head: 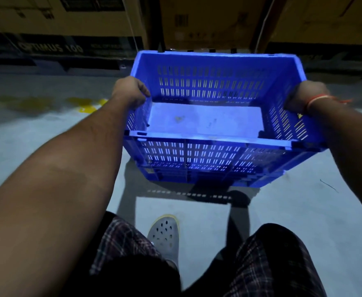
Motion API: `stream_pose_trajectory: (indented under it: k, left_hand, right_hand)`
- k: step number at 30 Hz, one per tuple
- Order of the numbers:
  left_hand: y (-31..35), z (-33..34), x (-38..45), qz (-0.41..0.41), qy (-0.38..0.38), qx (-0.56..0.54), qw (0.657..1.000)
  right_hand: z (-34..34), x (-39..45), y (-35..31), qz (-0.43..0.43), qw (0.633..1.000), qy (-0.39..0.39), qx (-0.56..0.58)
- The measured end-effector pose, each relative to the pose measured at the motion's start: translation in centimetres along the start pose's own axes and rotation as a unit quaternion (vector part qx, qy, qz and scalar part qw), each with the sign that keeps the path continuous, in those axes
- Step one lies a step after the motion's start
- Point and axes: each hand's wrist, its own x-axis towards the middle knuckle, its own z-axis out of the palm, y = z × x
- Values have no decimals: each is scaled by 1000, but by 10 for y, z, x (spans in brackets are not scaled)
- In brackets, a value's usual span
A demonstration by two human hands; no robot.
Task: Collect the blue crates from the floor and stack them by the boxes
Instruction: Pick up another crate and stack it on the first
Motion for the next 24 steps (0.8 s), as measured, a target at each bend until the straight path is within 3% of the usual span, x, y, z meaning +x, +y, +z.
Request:
stream_pose_trajectory:
  k: [24]
  left_hand:
    - [-2,1,6,12,-2,7,1000]
  right_hand:
    - [-2,-2,-1,50,996,-4,78]
